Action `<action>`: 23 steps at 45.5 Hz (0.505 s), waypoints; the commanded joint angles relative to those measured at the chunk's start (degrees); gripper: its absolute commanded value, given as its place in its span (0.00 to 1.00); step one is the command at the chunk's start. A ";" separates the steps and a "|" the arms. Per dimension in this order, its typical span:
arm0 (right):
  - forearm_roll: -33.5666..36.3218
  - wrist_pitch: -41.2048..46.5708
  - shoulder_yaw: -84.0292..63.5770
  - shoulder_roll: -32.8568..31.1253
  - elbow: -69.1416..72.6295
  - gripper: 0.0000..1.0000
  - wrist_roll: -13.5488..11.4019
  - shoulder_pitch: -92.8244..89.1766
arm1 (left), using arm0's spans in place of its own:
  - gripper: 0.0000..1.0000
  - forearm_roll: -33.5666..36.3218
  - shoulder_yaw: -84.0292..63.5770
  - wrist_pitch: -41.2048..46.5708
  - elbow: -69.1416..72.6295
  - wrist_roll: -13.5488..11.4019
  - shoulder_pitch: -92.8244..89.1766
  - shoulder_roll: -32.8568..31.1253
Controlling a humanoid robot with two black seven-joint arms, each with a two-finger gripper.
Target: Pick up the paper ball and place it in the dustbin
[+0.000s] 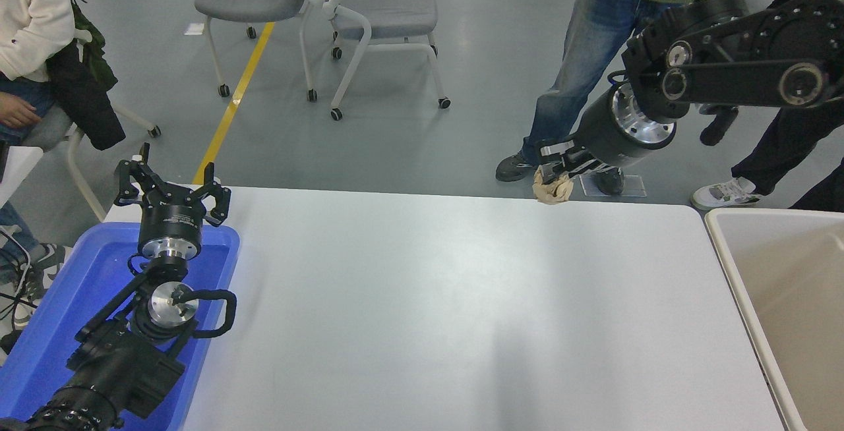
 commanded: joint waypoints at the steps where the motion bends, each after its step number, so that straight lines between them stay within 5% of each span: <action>1: 2.09 -5.91 -4.96 -6.49 0.31 0.00 -3.23 4.72 | 0.99 0.00 0.00 0.00 0.00 0.00 0.05 0.00; 12: 2.80 -27.25 -6.38 -20.55 -0.12 0.00 -7.89 2.09 | 0.99 0.00 0.00 0.00 0.00 0.00 -0.03 0.00; 23: 3.06 -45.99 3.27 -35.93 -8.11 0.00 -7.98 -12.58 | 0.99 0.00 0.00 0.00 0.00 0.00 -0.03 0.00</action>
